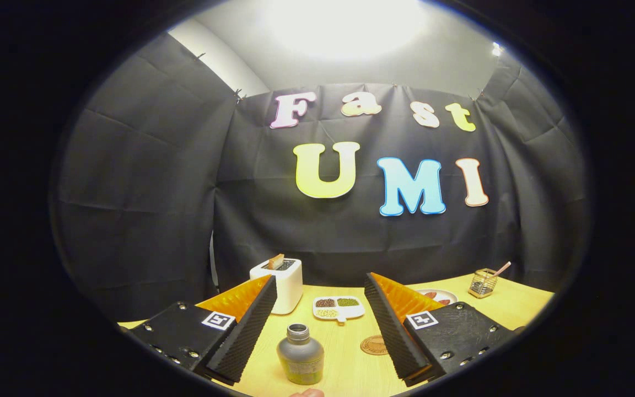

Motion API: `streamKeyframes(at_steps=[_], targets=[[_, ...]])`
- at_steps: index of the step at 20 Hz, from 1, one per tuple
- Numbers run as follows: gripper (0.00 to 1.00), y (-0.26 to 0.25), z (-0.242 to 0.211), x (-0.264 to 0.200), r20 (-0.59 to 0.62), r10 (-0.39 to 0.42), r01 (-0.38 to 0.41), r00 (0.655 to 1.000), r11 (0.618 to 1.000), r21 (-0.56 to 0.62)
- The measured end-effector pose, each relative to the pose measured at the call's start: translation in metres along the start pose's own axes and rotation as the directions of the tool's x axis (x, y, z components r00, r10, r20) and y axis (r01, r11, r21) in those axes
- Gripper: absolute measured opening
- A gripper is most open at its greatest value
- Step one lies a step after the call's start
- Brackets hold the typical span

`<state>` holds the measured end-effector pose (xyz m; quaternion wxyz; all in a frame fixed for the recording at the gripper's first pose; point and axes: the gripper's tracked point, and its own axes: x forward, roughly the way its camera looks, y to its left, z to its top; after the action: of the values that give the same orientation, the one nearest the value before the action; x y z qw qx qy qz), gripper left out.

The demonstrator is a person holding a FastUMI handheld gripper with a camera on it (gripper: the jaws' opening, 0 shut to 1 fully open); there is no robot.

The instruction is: Take the bottle from table, then pour the juice into the cup, finally place the bottle on the coaster

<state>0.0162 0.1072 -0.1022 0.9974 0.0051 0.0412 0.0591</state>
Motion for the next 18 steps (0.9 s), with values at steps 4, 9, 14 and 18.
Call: streamKeyframes(at_steps=[4,9,14,18], targets=[[0.98,0.013,-0.023,0.003,-0.033,0.008,-0.008,0.999,1.0,0.008],[0.98,0.025,-0.054,0.011,-0.09,0.005,-0.004,0.996,1.0,0.011],[0.98,0.03,-0.084,0.017,-0.141,-0.009,0.012,0.99,1.0,0.016],[0.98,0.031,-0.107,0.02,-0.182,-0.028,0.032,0.983,0.999,0.014]])
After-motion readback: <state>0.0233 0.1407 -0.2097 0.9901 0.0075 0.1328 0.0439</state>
